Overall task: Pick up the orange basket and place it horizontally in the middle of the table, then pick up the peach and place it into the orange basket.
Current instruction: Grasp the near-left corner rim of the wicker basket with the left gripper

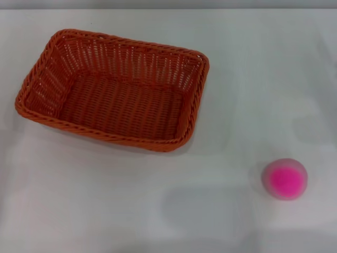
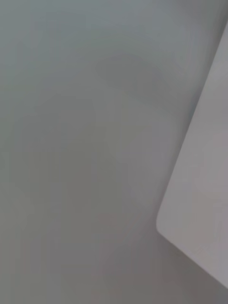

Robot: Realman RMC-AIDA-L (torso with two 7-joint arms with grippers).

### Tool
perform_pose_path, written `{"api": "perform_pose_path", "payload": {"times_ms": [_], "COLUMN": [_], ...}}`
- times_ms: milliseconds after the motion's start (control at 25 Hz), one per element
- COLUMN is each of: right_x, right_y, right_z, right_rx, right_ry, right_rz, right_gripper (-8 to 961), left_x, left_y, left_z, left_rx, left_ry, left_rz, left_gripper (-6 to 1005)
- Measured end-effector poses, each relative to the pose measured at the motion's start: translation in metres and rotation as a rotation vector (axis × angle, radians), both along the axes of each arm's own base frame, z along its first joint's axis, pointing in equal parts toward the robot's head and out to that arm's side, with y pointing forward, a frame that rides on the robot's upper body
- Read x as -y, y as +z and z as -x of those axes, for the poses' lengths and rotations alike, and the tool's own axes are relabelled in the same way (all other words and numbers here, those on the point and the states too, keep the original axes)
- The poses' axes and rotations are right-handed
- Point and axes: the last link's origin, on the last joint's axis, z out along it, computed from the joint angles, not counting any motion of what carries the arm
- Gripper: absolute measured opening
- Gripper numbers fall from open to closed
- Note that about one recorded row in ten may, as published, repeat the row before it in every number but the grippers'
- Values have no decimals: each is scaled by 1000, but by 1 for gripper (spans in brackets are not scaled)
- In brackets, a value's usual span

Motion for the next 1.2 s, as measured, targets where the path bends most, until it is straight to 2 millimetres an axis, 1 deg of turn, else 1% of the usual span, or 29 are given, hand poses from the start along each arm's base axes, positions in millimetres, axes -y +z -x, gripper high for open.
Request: {"api": "perform_pose_path", "payload": {"times_ms": [760, 920, 1120, 1200], "right_x": [0, 0, -2, -2], "right_y": [0, 1, 2, 2], "right_z": [0, -1, 0, 1], "right_rx": [-6, -5, -2, -1], "right_ry": [-2, -3, 1, 3], "right_rz": [-5, -6, -7, -5], "right_gripper": [875, 875, 875, 875], "left_x": [-6, -11, -14, -18], "left_y": [1, 3, 1, 1], "left_z": [-5, -9, -11, -14], "left_rx": [16, 9, 20, 11], "left_ry": [-9, 0, 37, 60], "left_rz": [16, 61, 128, 183], "left_gripper": [819, 817, 814, 813]}}
